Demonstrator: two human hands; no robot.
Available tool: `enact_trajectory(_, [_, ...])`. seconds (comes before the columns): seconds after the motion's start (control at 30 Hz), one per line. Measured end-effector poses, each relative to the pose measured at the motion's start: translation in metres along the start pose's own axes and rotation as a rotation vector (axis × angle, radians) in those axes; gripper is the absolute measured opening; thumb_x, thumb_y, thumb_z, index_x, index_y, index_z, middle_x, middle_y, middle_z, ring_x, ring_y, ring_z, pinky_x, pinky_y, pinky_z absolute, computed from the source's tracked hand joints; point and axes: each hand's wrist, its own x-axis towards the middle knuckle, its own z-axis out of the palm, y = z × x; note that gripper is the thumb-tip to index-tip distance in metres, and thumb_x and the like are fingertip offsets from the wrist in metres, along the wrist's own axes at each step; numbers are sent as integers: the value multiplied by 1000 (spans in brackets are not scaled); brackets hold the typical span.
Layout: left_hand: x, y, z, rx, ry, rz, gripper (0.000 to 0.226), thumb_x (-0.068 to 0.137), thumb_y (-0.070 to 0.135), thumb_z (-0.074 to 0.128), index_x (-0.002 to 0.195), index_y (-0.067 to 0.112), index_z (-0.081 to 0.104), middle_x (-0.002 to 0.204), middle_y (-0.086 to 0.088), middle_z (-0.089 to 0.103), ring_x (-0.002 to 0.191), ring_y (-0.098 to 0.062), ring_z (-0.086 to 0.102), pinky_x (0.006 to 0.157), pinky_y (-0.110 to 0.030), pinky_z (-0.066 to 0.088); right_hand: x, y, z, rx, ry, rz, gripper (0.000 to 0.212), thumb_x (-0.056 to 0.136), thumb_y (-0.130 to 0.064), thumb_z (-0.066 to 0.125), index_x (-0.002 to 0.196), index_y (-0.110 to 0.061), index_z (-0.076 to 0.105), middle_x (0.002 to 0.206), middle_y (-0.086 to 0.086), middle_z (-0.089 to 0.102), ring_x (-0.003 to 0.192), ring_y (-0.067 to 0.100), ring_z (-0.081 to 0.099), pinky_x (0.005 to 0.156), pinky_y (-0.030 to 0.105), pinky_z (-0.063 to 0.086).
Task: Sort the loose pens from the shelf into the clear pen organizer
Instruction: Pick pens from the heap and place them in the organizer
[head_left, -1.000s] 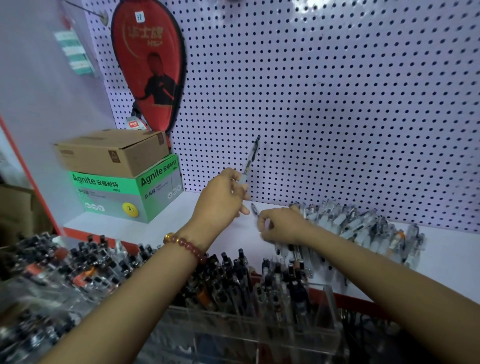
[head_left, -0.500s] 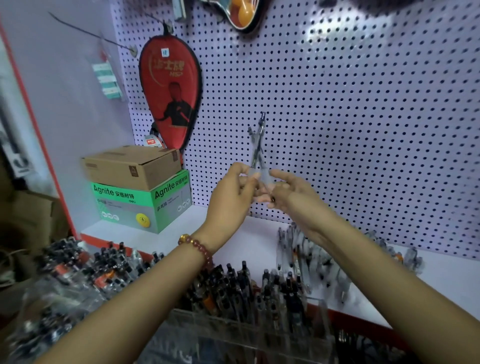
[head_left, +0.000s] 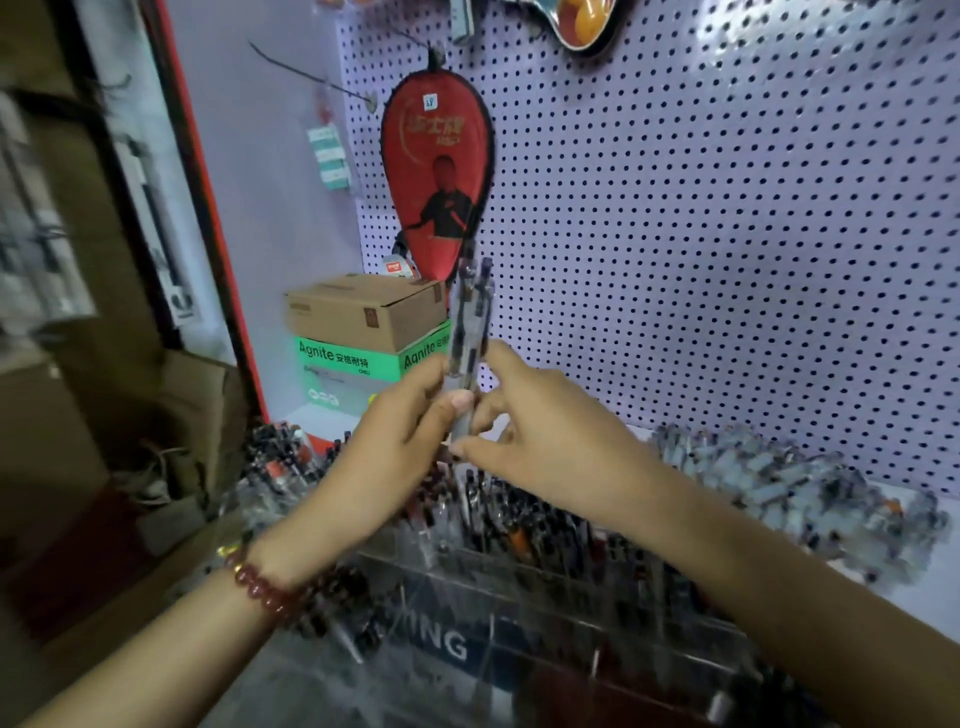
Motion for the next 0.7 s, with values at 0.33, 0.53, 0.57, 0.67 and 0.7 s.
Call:
enact_trajectory(0.33, [-66,-14,-38,75,-249,-65,16,99,21,40,91,13,51,73,2,56,68,-15,57,68,-27,47,-13,-38,36,753,57,88,14,97,-21,52,93,-10,59,39,-13,46,35,0,41,43,14,32])
enact_trajectory(0.53, [-93,-35,-61,298,-125,-165,14,90,30,61,97,18,62,88,10,65,83,-3,62,69,-19,45,-15,-33,64,420,54,66,30,96,-30,52,68,-19,52,50,-1,49,45,21,47,52,39,43])
enact_trajectory(0.57, [-95,-40,-68,375,-96,-167,15,89,29,65,99,18,63,91,10,65,86,-3,61,71,-20,46,-16,-33,67,373,31,64,32,96,-30,51,67,-16,51,50,0,51,46,22,49,52,39,45])
enact_trajectory(0.67, [-104,-51,-82,522,-99,-197,14,85,28,69,96,20,65,93,11,64,86,-6,61,69,-29,50,-20,-32,80,277,-46,70,39,97,-36,48,72,-6,51,58,18,55,50,34,53,53,49,48])
enact_trajectory(0.7, [-107,-53,-84,538,-115,-215,14,84,29,69,95,21,65,93,10,64,87,-6,61,70,-32,51,-21,-34,84,247,-73,47,36,97,-39,45,75,-11,51,58,18,56,49,34,53,49,49,47])
